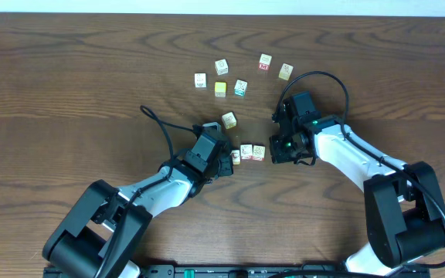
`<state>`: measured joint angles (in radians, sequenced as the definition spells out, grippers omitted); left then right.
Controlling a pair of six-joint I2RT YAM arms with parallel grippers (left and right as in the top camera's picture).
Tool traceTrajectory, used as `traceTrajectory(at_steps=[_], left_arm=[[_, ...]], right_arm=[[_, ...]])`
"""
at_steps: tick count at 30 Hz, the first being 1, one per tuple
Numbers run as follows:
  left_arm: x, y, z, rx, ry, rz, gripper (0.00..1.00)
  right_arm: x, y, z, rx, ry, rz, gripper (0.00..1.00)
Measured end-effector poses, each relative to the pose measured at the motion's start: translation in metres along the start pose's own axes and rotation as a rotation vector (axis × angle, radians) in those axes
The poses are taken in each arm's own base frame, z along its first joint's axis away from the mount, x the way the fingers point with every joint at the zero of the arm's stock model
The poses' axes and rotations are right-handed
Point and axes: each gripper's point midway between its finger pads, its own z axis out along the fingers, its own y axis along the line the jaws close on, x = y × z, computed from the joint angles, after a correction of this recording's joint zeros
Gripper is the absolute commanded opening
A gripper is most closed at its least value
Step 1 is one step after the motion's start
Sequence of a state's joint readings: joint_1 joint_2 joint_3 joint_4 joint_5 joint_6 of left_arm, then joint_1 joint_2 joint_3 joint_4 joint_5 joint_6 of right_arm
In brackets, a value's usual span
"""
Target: Lift 3 blocks
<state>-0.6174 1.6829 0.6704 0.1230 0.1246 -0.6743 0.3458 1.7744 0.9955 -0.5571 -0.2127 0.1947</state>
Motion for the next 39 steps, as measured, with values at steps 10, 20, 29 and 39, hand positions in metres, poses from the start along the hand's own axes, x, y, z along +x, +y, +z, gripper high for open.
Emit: traceTrajectory(at_steps=[10, 20, 29, 39], left_arm=[[0.013, 0.016, -0.010, -0.093, 0.073, -0.010, 0.07], [0.034, 0.005, -0.013, -0.083, 0.133, 0.057, 0.07], [0.048, -0.015, -0.012, -0.015, 0.167, 0.093, 0.07], [0.043, -0.026, -0.006, 0.037, 0.128, 0.096, 0.07]], right_arm=[[0.004, -0.002, 0.000, 0.007, 0.015, 0.004, 0.01], [0.004, -0.002, 0.000, 0.008, 0.017, 0.004, 0.01], [0.004, -0.003, 0.000, 0.016, 0.016, 0.004, 0.01], [0.004, -0.003, 0.000, 0.017, 0.015, 0.005, 0.01]])
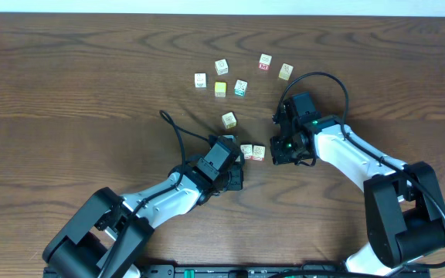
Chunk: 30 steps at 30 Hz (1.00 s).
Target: Lift 3 blocks
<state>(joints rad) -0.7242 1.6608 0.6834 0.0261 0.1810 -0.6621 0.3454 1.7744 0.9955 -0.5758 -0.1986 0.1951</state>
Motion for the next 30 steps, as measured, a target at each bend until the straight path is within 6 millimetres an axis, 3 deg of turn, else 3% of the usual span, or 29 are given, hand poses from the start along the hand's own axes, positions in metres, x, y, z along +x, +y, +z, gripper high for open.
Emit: traceTrajectory(at_steps=[30], left_arm=[[-0.018, 0.005, 0.003, -0.047, -0.107, -0.002, 0.08]], right_arm=[[0.000, -0.001, 0.000, 0.009, -0.002, 0.000, 0.01]])
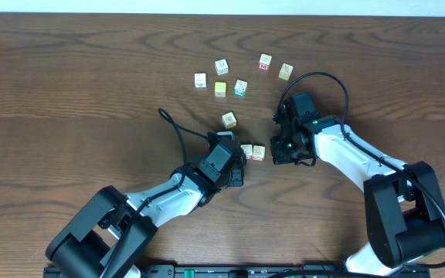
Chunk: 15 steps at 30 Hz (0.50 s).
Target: Lift 3 blocks
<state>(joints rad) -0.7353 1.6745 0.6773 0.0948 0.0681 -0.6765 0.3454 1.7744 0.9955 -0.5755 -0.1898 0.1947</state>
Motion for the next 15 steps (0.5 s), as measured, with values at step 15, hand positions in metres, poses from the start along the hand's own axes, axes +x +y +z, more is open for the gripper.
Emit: traceTrajectory(at_steps=[15], left_arm=[[-0.006, 0.000, 0.002, 0.002, -0.038, 0.003, 0.07]], right_arm=[[-0.001, 0.010, 0.000, -0.058, 0.001, 0.016, 0.01]])
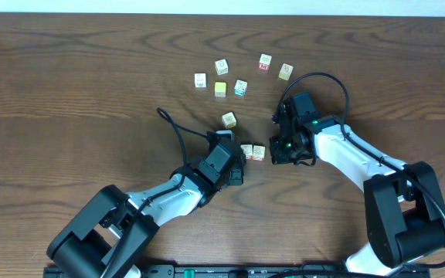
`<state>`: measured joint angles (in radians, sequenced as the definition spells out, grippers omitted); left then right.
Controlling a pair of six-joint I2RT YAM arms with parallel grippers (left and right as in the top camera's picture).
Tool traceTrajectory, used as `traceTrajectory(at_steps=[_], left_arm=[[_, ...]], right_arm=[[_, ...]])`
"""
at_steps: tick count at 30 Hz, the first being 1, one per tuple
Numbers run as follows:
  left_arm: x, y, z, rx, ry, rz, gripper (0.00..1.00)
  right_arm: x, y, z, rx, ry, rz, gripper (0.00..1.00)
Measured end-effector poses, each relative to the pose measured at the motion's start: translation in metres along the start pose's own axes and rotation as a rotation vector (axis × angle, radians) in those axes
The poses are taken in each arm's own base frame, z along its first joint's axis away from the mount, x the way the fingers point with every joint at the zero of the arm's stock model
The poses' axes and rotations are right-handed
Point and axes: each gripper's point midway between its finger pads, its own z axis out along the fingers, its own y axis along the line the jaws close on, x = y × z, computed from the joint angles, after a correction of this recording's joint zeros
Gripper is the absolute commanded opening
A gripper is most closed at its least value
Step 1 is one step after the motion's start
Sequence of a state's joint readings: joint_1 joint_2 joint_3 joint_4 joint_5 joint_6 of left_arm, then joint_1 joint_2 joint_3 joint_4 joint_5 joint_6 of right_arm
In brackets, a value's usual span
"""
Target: Lift 3 blocks
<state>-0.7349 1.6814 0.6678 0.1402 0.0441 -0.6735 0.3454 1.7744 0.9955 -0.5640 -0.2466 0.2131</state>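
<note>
Several small wooden picture blocks lie on the table. Two of them, block (246, 151) and block (259, 153), sit side by side in the middle. My left gripper (236, 160) comes in from the lower left and its tip meets the left one. The wrist body hides its fingers. My right gripper (278, 153) stands just right of the pair, and its fingers are also hidden under the wrist. Another block (229, 120) lies a little above the left wrist.
A loose arc of blocks lies farther back: block (199, 79), block (221, 67), yellow block (220, 89), block (240, 87), red-marked block (265, 62) and block (285, 71). Black cables loop off both wrists.
Hardly anything differs. My left wrist sits a hair farther up against the block pair. The blocks and the right arm are where they were.
At first my left gripper was left of a row of three blocks, its tip at the leftmost one. Then it had moved right over that block, leaving two in view. It has stayed there. The right arm has not moved throughout.
</note>
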Motion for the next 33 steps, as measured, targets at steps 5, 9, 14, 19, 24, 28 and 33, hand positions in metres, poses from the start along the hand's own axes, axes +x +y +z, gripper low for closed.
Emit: traceTrajectory(at_steps=[5, 9, 14, 19, 24, 28, 33], left_arm=[[0.000, 0.000, 0.000, 0.000, -0.001, 0.000, 0.07], [-0.002, 0.000, 0.000, -0.002, -0.009, 0.000, 0.07], [-0.003, 0.001, 0.001, -0.006, -0.018, 0.000, 0.08], [-0.005, 0.001, 0.001, -0.004, -0.032, 0.000, 0.08], [-0.007, 0.000, 0.002, -0.001, -0.039, -0.001, 0.08], [-0.007, 0.000, 0.003, 0.001, -0.043, -0.005, 0.08], [-0.009, -0.001, 0.003, 0.008, -0.050, -0.005, 0.07]], right_arm=[[0.000, 0.005, 0.000, -0.027, 0.001, 0.013, 0.01], [0.000, 0.006, 0.000, -0.035, 0.003, 0.015, 0.01], [-0.002, 0.009, 0.000, -0.050, -0.003, 0.014, 0.01], [-0.006, 0.014, -0.001, -0.077, -0.020, 0.007, 0.01], [-0.006, 0.015, -0.001, -0.085, -0.019, 0.007, 0.01], [-0.006, 0.015, -0.001, -0.086, -0.018, 0.007, 0.01], [-0.006, 0.015, -0.001, -0.086, -0.019, 0.007, 0.01]])
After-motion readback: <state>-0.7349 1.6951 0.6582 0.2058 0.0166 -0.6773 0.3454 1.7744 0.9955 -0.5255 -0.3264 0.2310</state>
